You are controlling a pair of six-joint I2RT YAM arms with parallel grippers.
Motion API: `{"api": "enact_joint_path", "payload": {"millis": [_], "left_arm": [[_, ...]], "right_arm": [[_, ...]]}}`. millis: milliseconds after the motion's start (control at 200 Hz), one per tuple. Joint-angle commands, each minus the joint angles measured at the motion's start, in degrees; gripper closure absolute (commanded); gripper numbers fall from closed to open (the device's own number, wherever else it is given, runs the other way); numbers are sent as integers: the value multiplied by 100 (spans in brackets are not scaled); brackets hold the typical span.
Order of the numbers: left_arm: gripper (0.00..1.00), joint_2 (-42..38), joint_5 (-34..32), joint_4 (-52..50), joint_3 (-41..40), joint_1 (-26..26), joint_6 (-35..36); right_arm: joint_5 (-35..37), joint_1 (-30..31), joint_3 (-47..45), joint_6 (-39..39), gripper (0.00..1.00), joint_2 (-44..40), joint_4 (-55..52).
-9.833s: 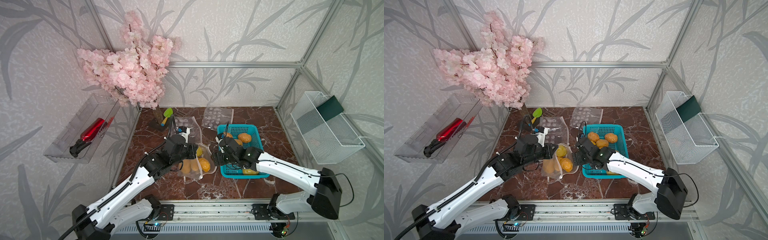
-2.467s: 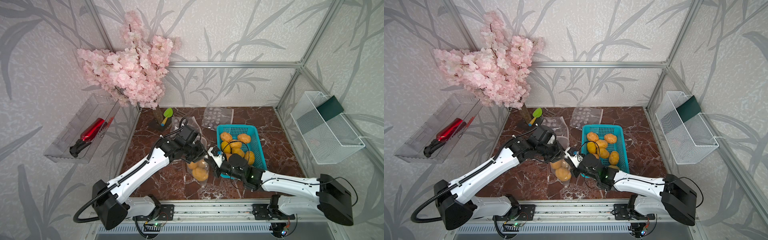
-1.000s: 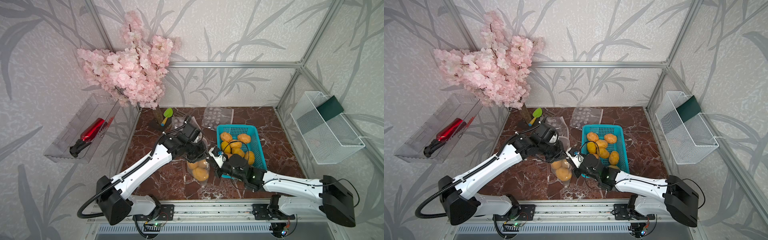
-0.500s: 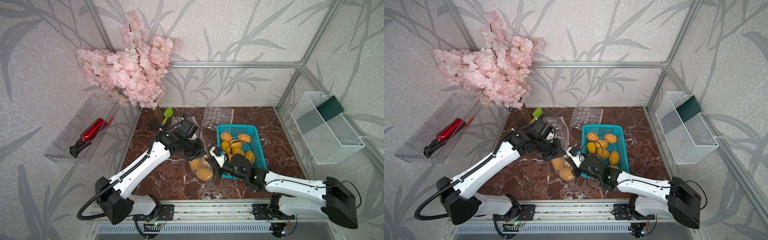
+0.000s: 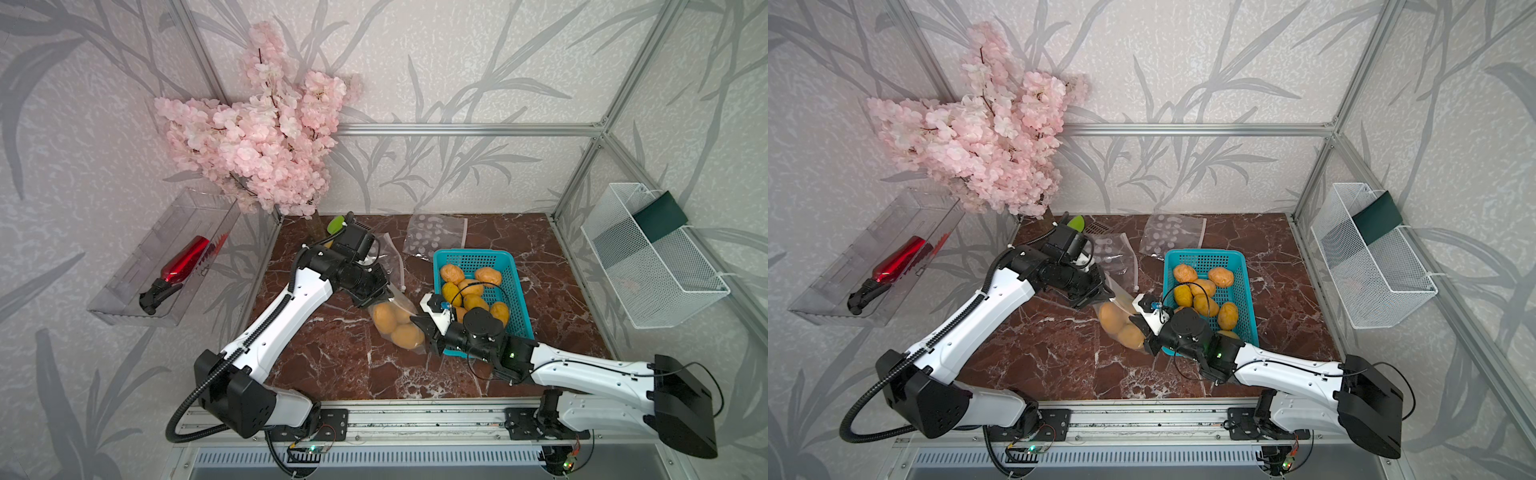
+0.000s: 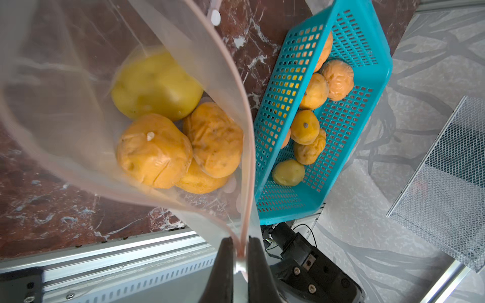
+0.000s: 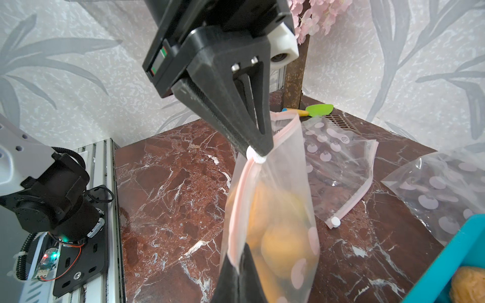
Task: Put the potatoes into a zipper bag and zip it
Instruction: Zip the zipper on the zipper food storage bag.
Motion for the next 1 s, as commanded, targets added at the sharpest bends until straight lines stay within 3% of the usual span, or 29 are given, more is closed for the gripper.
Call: {"api": "enact_joint_path", "payload": {"millis": [0,615,995], "left_arm": [[100,45,-700,-163,223,370,265],[100,97,-1211,-700,310,2293,805],[100,-1075,-2192,-889,-330,2515,195]], "right_arm": [[-19,68,-61,10,100,-272,212],[142,68,-53,166,100,-274,134],[-422,68,158,925,100,214,210]]}}
